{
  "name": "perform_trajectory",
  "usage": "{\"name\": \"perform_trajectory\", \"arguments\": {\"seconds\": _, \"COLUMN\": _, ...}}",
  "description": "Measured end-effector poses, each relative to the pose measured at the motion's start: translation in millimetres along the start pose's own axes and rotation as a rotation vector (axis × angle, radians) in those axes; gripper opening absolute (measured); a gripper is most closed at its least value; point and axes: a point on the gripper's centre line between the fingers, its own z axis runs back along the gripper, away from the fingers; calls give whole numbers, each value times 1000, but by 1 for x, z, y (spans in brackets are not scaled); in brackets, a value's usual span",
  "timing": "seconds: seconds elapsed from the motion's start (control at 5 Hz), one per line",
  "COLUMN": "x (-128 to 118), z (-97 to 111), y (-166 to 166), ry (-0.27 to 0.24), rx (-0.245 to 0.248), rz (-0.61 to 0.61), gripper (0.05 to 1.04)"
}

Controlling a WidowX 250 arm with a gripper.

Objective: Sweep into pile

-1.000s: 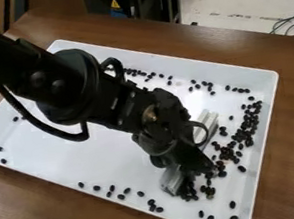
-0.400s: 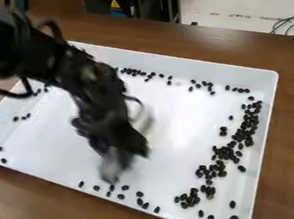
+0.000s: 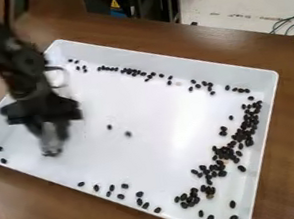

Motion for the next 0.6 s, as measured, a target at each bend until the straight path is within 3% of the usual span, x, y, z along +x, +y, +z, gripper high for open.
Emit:
{"name": "perform_trajectory", "arguments": {"seconds": 0.2, "x": 5, "z": -5, "y": 27, "ry": -11, "rx": 21, "rz": 183, "gripper": 359}}
{"name": "perform_trajectory", "arguments": {"seconds": 0.4, "x": 3, "z": -7, "y": 30, "ry": -15, "rx": 27, "rz": 309, "gripper": 359}}
{"name": "perform_trajectory", "arguments": {"seconds": 0.6, "x": 13, "z": -20, "y": 23, "ry": 23, "rx": -12, "rz": 273, "gripper": 359}}
